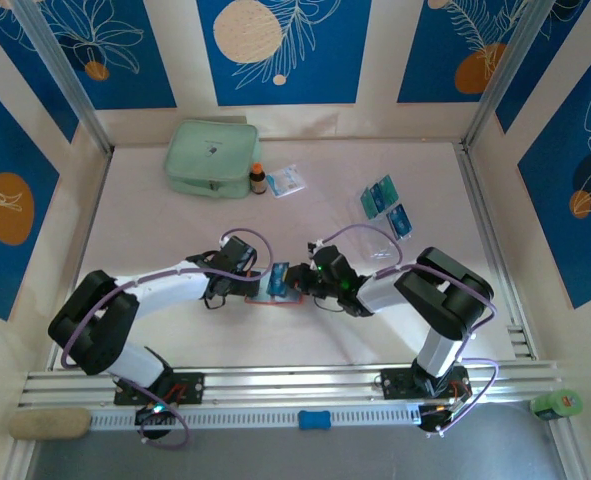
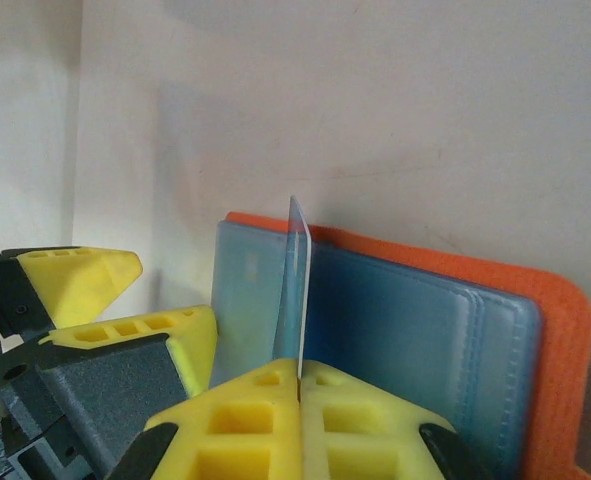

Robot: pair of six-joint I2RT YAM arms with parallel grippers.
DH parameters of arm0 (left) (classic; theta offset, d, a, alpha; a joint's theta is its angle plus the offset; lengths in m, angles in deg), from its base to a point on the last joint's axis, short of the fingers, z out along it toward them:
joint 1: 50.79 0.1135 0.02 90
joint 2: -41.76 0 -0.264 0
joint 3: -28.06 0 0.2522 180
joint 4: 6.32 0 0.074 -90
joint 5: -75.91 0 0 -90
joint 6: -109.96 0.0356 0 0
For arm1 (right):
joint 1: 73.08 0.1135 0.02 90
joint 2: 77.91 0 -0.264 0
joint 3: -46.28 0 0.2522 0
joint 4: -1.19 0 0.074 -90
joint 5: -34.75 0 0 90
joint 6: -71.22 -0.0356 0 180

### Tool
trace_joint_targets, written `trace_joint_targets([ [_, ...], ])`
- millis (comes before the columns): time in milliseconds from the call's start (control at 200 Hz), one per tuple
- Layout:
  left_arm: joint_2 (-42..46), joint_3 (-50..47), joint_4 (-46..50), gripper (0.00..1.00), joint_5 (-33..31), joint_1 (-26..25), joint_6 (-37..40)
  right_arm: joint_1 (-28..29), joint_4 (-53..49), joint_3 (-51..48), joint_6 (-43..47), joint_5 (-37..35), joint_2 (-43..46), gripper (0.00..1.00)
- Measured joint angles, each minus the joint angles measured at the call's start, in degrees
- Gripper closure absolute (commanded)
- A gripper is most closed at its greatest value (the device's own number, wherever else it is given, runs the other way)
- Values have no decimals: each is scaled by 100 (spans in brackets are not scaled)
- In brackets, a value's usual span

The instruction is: Put the credit cards into the card holder

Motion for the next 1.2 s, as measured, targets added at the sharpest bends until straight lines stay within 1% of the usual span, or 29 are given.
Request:
trace_joint_targets([
  [555,-2,-2,-4,0,0,0,0,162,-33,-15,-133,-146,33,100],
  [1200,-2,-22,-59,0,0,-4,-2,264,-332,-92,-308,-278,195,100],
])
